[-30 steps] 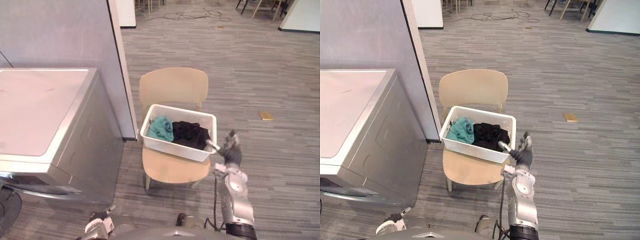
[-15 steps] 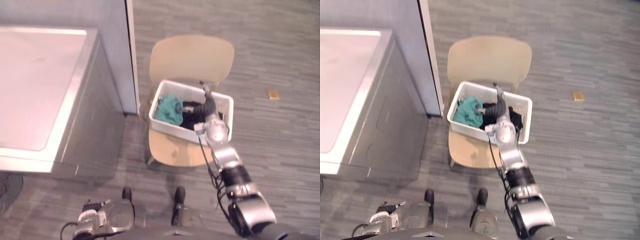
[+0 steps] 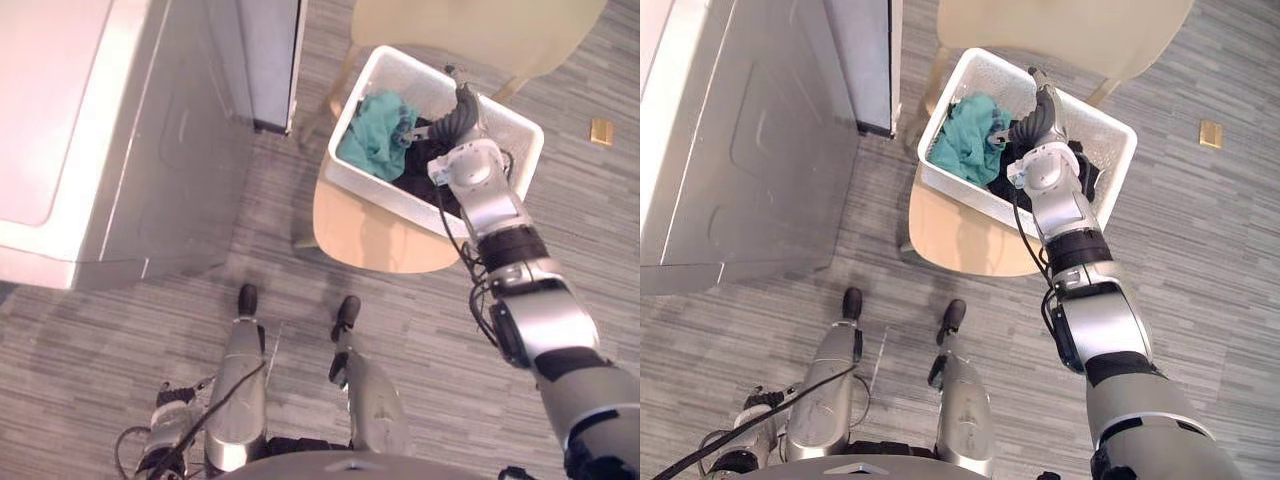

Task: Pick up the laundry basket with both hands and put the clothes into the washing machine.

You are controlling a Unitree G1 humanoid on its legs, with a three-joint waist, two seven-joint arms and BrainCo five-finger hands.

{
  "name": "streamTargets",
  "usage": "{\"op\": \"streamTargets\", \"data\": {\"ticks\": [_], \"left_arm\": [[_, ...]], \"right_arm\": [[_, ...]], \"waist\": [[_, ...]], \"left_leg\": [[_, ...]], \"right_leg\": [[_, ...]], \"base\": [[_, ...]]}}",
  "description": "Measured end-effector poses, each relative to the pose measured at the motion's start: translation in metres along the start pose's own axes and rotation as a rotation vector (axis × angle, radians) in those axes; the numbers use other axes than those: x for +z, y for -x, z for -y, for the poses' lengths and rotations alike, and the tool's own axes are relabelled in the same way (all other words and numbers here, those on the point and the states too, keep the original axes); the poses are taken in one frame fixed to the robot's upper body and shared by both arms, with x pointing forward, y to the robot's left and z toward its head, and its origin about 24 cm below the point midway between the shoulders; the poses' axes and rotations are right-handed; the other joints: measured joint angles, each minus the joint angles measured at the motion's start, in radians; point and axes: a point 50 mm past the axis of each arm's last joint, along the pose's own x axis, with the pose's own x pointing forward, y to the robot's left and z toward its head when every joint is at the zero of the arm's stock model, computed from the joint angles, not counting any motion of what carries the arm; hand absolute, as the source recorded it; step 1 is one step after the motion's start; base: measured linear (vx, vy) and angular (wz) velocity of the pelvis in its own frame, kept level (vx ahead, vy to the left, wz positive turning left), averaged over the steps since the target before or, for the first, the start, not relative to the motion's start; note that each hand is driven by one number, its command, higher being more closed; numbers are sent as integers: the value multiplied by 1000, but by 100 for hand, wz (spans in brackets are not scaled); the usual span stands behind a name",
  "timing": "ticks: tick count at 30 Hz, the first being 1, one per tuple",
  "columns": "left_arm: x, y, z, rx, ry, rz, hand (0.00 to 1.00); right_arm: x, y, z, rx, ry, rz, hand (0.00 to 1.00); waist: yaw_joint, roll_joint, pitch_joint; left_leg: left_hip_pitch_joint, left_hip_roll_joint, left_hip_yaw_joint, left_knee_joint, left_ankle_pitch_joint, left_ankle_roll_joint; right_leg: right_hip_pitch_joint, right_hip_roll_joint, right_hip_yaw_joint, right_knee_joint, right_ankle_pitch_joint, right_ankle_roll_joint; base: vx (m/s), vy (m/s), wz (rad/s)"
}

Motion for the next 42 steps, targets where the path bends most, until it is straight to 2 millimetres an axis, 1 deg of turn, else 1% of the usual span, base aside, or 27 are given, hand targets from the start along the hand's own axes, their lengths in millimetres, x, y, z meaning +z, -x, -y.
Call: {"op": "streamTargets", "data": {"ticks": [3, 5, 8, 11, 14, 17, 19, 20, 25, 28, 29, 30, 36, 42], "left_arm": [[10, 0, 4, 3, 7, 21, 0], [22, -1, 6, 5, 4, 55, 0], [34, -1, 7, 11, 9, 92, 0], [41, -2, 8, 21, 35, 103, 0], [45, -1, 10, 14, 33, 114, 0], [49, -1, 12, 9, 43, 121, 0], [51, -1, 12, 8, 45, 124, 0], [52, -1, 12, 9, 48, 126, 0], [57, -1, 14, 6, 67, 131, 0], [59, -1, 11, 22, 74, 136, 0], [59, -2, 10, 29, 77, 135, 0], [60, -2, 10, 30, 78, 135, 0], [60, -2, 8, 34, 100, 129, 0], [62, -1, 7, 49, 105, 136, 0]], "right_arm": [[1, -5, 11, -25, 18, -3, 0], [-1, -9, 20, -45, 32, -21, 0], [-4, -11, 26, -57, 40, -44, 0], [-8, -13, 31, -64, 39, -70, 0], [-10, -13, 29, -56, 29, -81, 0], [-1, -17, 29, -53, 45, -60, 0], [2, -19, 31, -58, 44, -55, 0], [4, -19, 30, -53, 55, -49, 0], [7, -20, 28, -43, 63, -40, 0], [12, -21, 29, -45, 65, -27, 0], [12, -20, 24, -31, 75, -24, 0], [12, -20, 23, -26, 79, -22, 0], [14, -20, 21, -20, 75, -18, 0], [17, -18, 8, 16, 94, -5, 0]], "waist": [[5, -3, 3], [4, -10, 9], [5, -24, 19], [4, -26, 20], [1, -27, 20], [3, -34, 24], [4, -35, 24], [4, -39, 26], [10, -41, 27], [10, -59, 35], [8, -69, 40], [6, -71, 41], [5, -73, 42], [2, -75, 42]], "left_leg": [[-35, 4, -13, 18, -1, -1], [-63, 12, -24, 36, -2, -3], [-95, 19, -31, 49, -4, -6], [-133, 23, -46, 65, -4, -7], [-157, 27, -55, 72, -4, -8], [-177, 31, -64, 75, -4, -9], [-192, 32, -70, 80, -4, -10], [-200, 33, -71, 82, -4, -10], [-224, 38, -80, 82, -6, -13], [-248, 42, -81, 83, -3, -18], [-250, 44, -83, 84, -3, -19], [-253, 45, -85, 86, -2, -20], [-263, 50, -107, 79, 4, -30], [-265, 54, -113, 61, 11, -37]], "right_leg": [[-18, 7, -7, -6, 9, -9], [-31, 16, -19, -8, 11, -14], [-49, 27, -23, -13, 11, -24], [-74, 34, -28, -17, 13, -27], [-76, 43, -46, -37, 30, -27], [-91, 49, -49, -45, 36, -26], [-101, 52, -52, -45, 36, -26], [-107, 54, -52, -46, 38, -28], [-119, 63, -55, -53, 41, -32], [-142, 67, -55, -56, 44, -36], [-143, 70, -55, -62, 48, -38], [-143, 72, -57, -65, 49, -39], [-142, 85, -70, -71, 51, -39], [-147, 89, -72, -71, 51, -39]], "base": [[-54, -6, 4], [-53, -15, 7], [-51, -23, 1], [-36, -34, 0], [-4, -27, 6], [0, -8, 1], [0, 0, 0], [0, 0, 0], [-5, -1, 0], [-13, -4, -4], [0, 0, 0], [0, 0, 0], [13, -1, 6], [-1, 2, 1]]}}
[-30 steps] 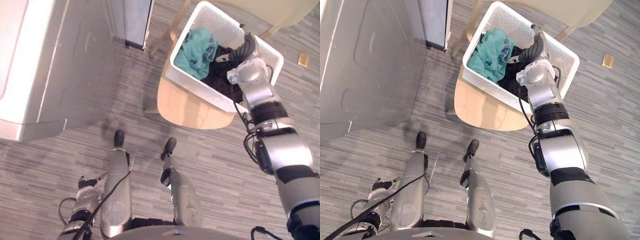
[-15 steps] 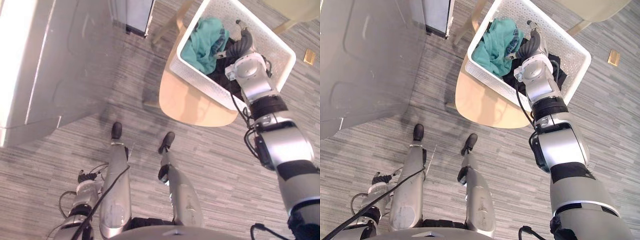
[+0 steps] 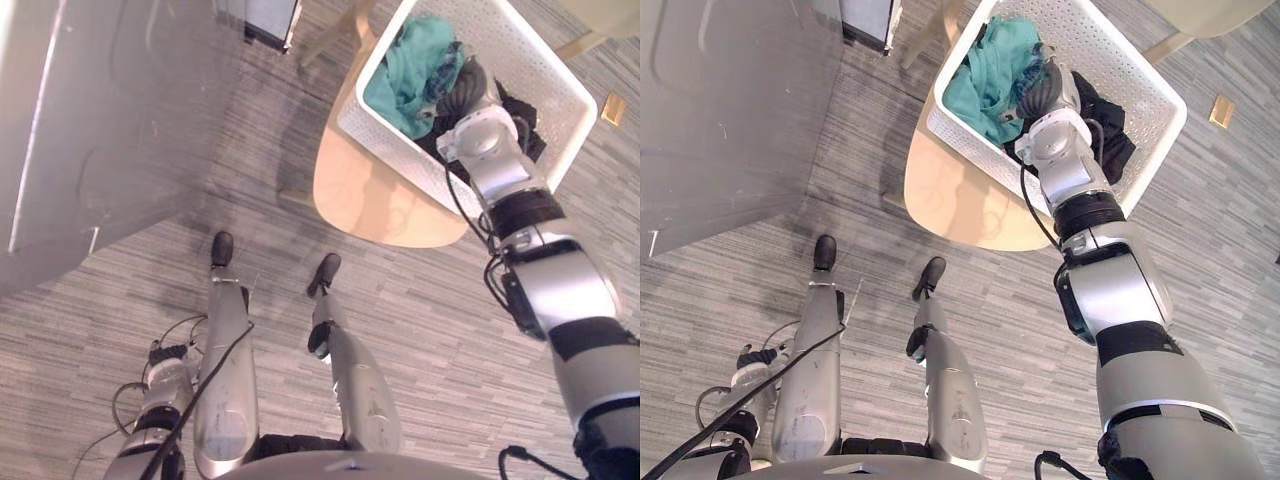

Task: Pick up the laundry basket with both hands and put the clothes into the washing machine.

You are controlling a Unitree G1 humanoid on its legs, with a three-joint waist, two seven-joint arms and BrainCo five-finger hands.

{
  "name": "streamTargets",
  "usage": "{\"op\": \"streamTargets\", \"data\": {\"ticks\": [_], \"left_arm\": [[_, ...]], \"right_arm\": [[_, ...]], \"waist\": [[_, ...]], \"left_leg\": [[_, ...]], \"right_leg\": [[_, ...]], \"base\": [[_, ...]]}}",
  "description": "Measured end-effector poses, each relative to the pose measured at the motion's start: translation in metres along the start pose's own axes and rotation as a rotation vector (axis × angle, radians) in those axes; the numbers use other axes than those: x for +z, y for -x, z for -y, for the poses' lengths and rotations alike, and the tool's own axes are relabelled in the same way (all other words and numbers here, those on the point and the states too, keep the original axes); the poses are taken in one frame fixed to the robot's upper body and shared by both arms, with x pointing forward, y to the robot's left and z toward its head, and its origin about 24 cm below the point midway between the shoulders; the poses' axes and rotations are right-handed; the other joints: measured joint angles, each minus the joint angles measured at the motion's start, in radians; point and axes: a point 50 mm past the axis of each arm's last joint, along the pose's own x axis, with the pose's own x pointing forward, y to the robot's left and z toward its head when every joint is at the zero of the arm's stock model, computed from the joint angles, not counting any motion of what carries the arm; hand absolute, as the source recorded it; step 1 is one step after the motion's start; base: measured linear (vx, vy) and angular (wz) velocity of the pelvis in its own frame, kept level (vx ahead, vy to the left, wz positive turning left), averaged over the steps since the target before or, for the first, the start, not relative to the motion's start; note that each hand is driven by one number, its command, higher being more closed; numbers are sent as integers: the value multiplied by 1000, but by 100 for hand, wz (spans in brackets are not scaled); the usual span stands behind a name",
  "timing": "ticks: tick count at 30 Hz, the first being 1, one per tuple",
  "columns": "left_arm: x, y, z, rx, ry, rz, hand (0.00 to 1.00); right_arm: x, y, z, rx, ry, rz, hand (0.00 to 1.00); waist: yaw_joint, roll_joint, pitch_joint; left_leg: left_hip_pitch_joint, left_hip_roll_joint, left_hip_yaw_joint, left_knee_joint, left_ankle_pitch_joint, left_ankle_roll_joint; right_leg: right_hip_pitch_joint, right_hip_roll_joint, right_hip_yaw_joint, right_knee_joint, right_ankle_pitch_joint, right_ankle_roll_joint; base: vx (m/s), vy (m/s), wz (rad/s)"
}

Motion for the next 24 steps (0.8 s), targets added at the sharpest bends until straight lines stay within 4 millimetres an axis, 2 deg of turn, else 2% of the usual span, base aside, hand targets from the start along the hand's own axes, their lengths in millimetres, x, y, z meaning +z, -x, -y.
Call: {"op": "streamTargets", "data": {"ticks": [5, 10, 13, 16, 20, 24], "left_arm": [[10, 0, 2, -9, 30, 31, 0], [10, 0, 1, -7, 30, 31, 0], [11, 0, 2, -13, 41, 35, 0], [11, 0, 2, -16, 54, 35, 0], [12, 0, 2, -15, 53, 38, 0], [13, 0, 2, -15, 55, 43, 0]], "right_arm": [[2, -1, 0, 0, -2, -4, 0], [12, -3, -5, 12, 0, 7, 0], [17, -6, -1, 3, 6, 12, 0], [24, -8, 5, -15, 4, 29, 0], [23, -9, 9, -40, 7, 28, 0], [30, -12, 22, -84, 19, 48, 0]], "waist": [[0, 0, 0], [-4, 0, 0], [2, 0, 0], [5, 0, 0], [9, 0, 0], [11, 0, 0]], "left_leg": [[-34, 3, -19, -2, 15, -8], [-31, 5, -24, -32, 34, -13], [-37, 4, -29, -57, 49, -9], [-49, 7, -40, -72, 71, -19], [-56, 11, -54, -100, 90, -29], [-81, 12, -69, -119, 112, -37]], "right_leg": [[-29, 8, -7, 0, 3, 2], [-34, 10, -5, 0, 10, 6], [-50, 8, -5, 0, 11, 7], [-66, 13, -9, 0, 11, 8], [-74, 19, -27, 0, 7, 12], [-105, 22, -31, 0, 8, 22]], "base": [[1, 0, 1], [7, 7, 4], [-7, 9, 2], [0, 9, 5], [16, 16, 10], [14, 20, 2]]}}
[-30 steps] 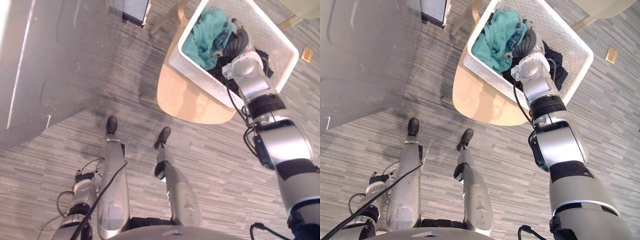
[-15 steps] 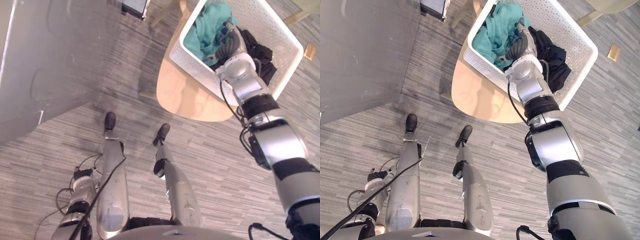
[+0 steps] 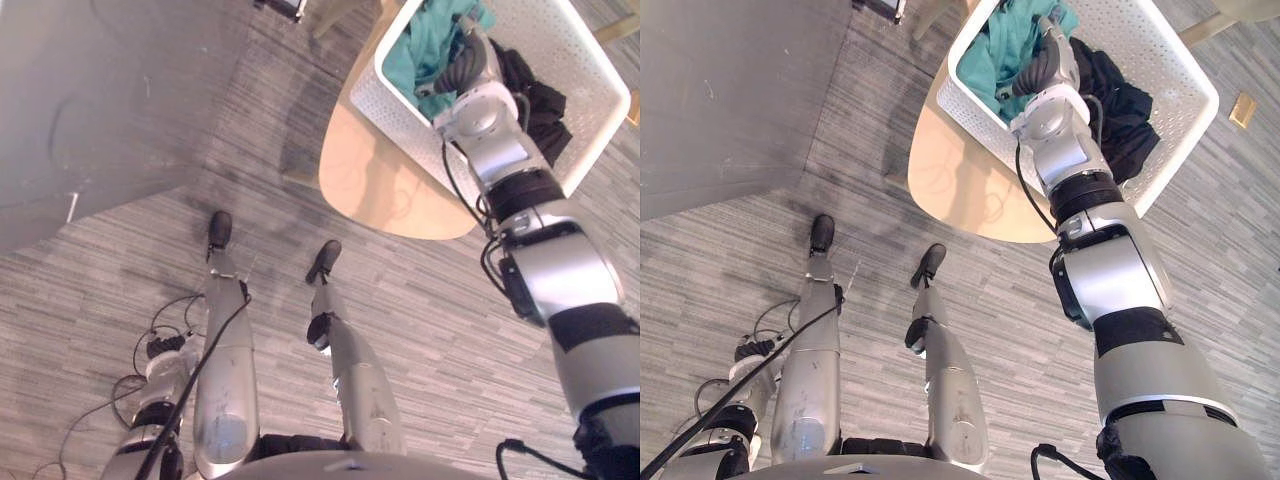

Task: Pick up the laundry basket with both hands and put the clothes into the washing machine.

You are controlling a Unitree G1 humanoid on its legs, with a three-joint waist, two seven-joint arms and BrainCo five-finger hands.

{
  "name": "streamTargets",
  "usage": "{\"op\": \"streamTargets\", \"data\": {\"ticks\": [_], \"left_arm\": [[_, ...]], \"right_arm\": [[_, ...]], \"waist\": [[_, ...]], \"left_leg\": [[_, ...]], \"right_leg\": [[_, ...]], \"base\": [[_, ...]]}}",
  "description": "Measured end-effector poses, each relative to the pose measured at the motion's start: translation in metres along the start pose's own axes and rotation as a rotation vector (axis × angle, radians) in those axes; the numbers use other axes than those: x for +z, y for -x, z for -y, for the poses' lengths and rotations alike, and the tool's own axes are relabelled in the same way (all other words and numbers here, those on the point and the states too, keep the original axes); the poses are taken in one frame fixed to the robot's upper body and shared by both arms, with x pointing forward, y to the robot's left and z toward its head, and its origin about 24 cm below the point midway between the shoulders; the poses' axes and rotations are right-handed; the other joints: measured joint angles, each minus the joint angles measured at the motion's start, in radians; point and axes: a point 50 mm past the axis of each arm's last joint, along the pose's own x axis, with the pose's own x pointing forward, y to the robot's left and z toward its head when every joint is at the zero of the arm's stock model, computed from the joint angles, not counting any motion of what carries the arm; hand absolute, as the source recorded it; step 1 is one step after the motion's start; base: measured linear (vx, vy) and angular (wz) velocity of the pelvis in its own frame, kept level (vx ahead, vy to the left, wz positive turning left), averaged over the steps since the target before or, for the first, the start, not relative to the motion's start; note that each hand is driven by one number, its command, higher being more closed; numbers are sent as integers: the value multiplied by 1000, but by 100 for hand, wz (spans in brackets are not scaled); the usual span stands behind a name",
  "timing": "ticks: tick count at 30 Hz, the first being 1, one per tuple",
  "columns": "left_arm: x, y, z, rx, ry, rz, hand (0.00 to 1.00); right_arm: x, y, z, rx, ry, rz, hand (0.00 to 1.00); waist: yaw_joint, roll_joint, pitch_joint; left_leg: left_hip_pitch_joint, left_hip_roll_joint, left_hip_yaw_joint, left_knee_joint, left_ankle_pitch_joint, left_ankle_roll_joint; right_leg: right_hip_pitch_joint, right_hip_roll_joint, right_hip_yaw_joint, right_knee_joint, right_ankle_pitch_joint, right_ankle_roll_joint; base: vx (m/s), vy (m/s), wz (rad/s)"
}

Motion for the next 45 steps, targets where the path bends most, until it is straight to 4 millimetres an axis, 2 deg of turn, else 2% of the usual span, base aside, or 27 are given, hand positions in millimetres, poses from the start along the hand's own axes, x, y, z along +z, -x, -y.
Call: {"op": "streamTargets", "data": {"ticks": [17, 18, 45], "left_arm": [[8, 1, 5, 12, 33, 21, 0], [8, 1, 5, 12, 33, 21, 0], [8, 1, 6, 13, 47, 16, 0]], "right_arm": [[-3, 3, -9, 26, 32, -1, 0], [-4, 3, -9, 26, 33, -4, 100], [-7, 4, -11, 28, 19, -14, 100]], "waist": [[8, 0, 0], [8, 0, 0], [14, 0, 0]], "left_leg": [[-29, 3, -19, -31, 17, -2], [-29, 3, -22, -37, 23, -3], [-29, 6, -16, -54, 38, -11]], "right_leg": [[-32, 5, 2, 0, -2, 10], [-33, 5, 2, 0, -2, 10], [-42, 7, 8, -1, 1, 11]], "base": [[13, 15, 2], [11, 22, 6], [1, 3, 0]]}}
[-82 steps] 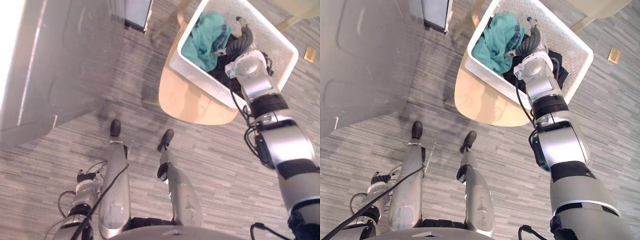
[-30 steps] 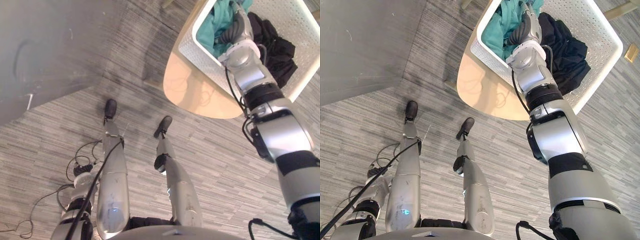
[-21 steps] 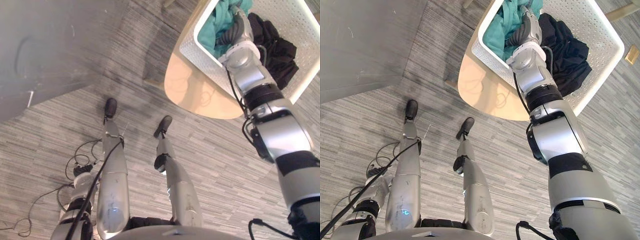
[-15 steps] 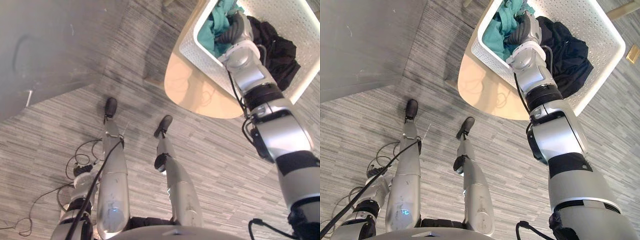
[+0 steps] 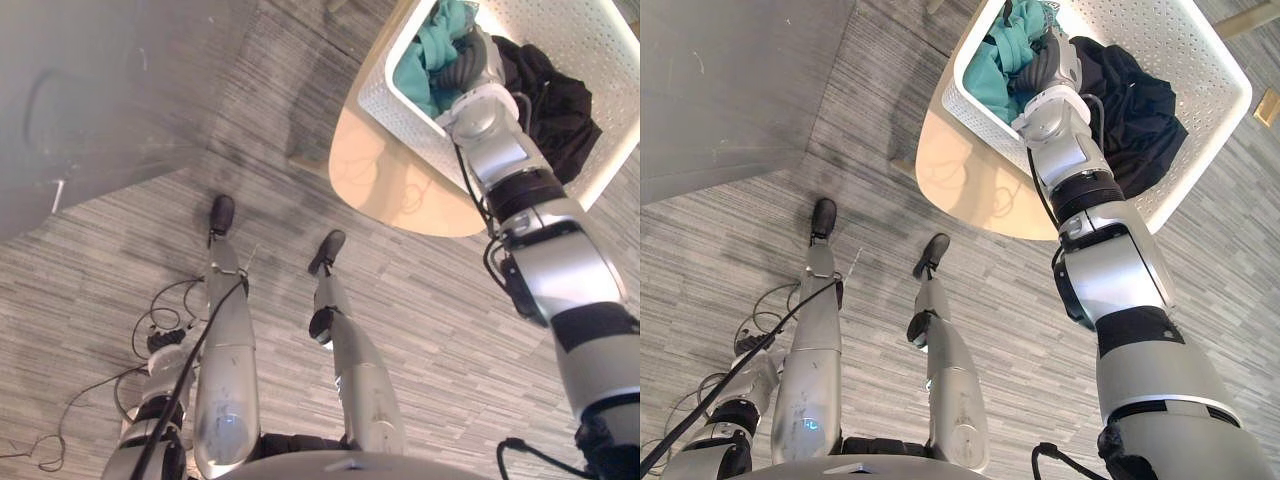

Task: Pick up the laundry basket with both hands and put the clothes into the washing machine.

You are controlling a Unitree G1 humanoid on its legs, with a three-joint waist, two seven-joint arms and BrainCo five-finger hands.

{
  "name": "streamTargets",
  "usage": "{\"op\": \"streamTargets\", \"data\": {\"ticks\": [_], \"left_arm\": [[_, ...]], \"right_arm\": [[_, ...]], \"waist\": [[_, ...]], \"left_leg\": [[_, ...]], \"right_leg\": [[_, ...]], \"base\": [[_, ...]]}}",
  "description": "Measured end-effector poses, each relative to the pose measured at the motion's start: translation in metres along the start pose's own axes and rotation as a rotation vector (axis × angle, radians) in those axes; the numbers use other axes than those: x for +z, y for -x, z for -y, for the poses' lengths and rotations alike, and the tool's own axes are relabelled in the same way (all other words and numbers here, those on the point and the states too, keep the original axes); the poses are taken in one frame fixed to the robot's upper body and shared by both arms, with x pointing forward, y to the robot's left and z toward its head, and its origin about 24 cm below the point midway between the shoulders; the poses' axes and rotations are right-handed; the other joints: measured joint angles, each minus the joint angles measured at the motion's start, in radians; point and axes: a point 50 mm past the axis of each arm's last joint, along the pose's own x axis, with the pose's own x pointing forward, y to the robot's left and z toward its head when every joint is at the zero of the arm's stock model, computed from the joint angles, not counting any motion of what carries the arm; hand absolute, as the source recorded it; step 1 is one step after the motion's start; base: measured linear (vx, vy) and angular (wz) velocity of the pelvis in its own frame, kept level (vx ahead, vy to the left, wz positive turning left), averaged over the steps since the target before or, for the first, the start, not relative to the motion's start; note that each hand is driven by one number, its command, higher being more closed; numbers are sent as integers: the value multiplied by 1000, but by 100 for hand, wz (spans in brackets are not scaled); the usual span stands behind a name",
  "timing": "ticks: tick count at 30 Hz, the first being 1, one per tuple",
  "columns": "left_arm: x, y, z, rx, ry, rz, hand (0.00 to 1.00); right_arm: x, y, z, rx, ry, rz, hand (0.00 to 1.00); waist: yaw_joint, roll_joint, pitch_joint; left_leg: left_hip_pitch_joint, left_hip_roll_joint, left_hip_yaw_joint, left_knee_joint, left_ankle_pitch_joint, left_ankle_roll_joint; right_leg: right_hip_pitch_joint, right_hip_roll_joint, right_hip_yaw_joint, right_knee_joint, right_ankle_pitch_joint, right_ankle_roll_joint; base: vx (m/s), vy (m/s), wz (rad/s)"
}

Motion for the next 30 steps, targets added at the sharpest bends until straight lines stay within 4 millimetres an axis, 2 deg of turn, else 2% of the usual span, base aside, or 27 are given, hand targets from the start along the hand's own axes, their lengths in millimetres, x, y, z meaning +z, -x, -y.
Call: {"op": "streamTargets", "data": {"ticks": [1, 9, 10, 12, 14, 16, 20, 21, 24, 28, 30], "left_arm": [[0, 0, 0, 0, 0, 0, 0], [-4, 0, -1, -4, 75, -45, 0], [-6, -1, -1, -2, 94, -63, 0], [-8, -1, -2, 4, 114, -79, 0], [-10, -2, -4, 14, 124, -92, 0], [-11, -2, -4, 14, 141, -102, 0], [-12, -2, -6, 19, 157, -117, 0], [-13, -2, -7, 19, 158, -124, 0], [-14, -1, -5, 8, 148, -130, 0], [-10, 0, -1, -21, 115, -106, 0], [-13, 1, 2, -42, 69, -106, 0]], "right_arm": [[-1, 0, 0, 0, -28, -8, 100], [-21, 5, 1, -99, -742, -181, 100], [-27, 8, -4, -133, -914, -222, 100], [-29, 13, -12, -163, -1086, -255, 100], [-24, 23, -28, -158, -1280, -257, 100], [-18, 30, -34, -152, -1395, -238, 100], [-18, 46, -51, -135, -1554, -250, 100], [-19, 51, -57, -125, -1591, -270, 100], [-16, 62, -69, -86, -1644, -278, 100], [-14, 68, -76, -70, -1674, -286, 100], [-17, 77, -80, -62, -1688, -288, 100]], "waist": [[0, 0, 0], [0, 0, 0], [-3, 0, 0], [-4, 1, 0], [-10, 1, 0], [-12, 1, -1], [-17, 2, -1], [-17, 3, -1], [-16, 6, -3], [-19, 17, -6], [-21, 33, -13]], "left_leg": [[0, 0, 0, 0, 0, 0], [16, 3, 16, 2, 1, 1], [28, 3, 19, 1, 1, 2], [46, 6, 24, 0, 1, 2], [77, 10, 36, -4, 0, 3], [98, 10, 45, -21, 4, 5], [140, 11, 52, -42, 15, 1], [163, 10, 58, -49, 21, -5], [232, 4, 77, -68, 22, -3], [311, -4, 119, -70, 10, 7], [360, -12, 126, -78, 5, 12]], "right_leg": [[0, 0, 0, 0, 0, 0], [4, -1, 45, 0, 16, 12], [13, -1, 48, 0, 16, 11], [28, -1, 53, 0, 16, 11], [50, -3, 66, 0, 16, 11], [57, -6, 77, 0, 6, 22], [87, -7, 79, 0, -4, 12], [104, -9, 81, 0, -5, -2], [153, -18, 98, 1, -5, -9], [192, -33, 121, 40, -26, -17], [223, -44, 129, 64, -49, -21]], "base": [[0, 0, 0], [-3, 9, -5], [0, 0, 0], [-7, 7, -2], [-16, 18, -7], [-23, 7, -7], [-13, -2, 2], [1, 7, 4], [18, 14, -3], [21, 24, -14], [37, 25, 1]]}}
